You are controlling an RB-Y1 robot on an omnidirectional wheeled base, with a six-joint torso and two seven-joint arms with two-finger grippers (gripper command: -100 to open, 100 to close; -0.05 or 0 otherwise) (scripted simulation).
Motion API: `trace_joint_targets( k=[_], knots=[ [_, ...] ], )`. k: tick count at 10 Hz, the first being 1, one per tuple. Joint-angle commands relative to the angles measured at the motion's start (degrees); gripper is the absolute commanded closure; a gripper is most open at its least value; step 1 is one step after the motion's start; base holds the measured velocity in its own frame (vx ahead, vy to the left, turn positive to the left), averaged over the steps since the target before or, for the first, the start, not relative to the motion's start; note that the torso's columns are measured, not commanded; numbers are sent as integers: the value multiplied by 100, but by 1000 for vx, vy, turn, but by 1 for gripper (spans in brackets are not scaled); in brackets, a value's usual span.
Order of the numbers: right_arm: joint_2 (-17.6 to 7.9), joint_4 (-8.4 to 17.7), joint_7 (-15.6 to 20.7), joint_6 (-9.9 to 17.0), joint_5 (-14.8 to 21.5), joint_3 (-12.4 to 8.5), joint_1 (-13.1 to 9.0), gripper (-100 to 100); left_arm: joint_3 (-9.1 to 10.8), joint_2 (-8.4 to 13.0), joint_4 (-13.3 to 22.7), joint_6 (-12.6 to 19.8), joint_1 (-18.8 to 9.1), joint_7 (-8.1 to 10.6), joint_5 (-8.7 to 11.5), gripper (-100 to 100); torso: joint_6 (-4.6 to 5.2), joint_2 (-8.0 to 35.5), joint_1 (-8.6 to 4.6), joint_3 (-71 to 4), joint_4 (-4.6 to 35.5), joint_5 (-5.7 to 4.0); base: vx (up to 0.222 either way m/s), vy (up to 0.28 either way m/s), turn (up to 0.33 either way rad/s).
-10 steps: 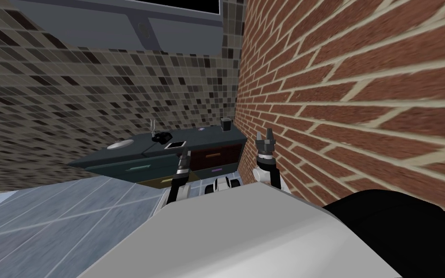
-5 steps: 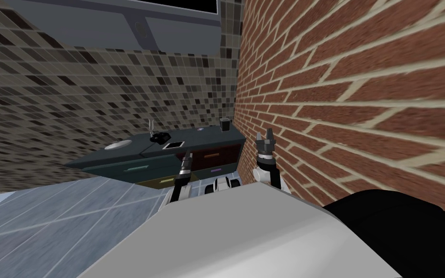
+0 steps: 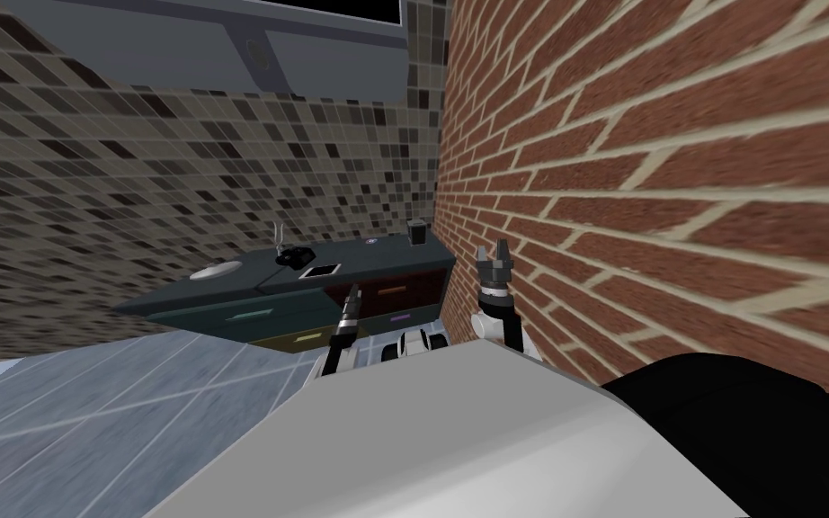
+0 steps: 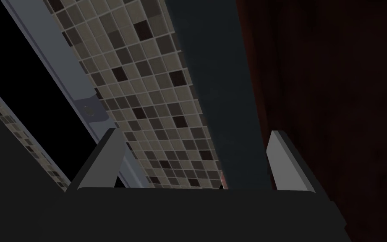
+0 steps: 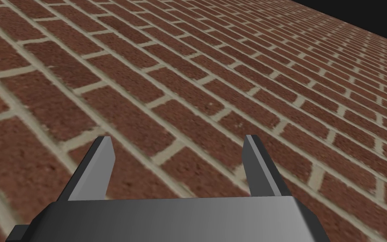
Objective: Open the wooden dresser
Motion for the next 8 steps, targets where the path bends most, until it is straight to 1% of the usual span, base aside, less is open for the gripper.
trace_joint_targets(
  k=[1, 5, 8],
  knots=[
    [0, 0, 0, 0, 0, 0, 0, 0, 23, 56, 442, -74, -128, -2, 8, -100, 1, -1, 0, -1, 0, 0, 7, -39, -5],
    [0, 0, 0, 0, 0, 0, 0, 0, 24, 16, 1156, -168, -275, -30, 1, -100, 0, 1, 1, 1, 1, 0, -1, -37, -5],
    [0, 0, 0, 0, 0, 0, 0, 0, 25, -143, 1659, -235, -383, -49, -4, -100, 0, -2, -1, -1, -1, 0, 4, -41, -5]
  ],
)
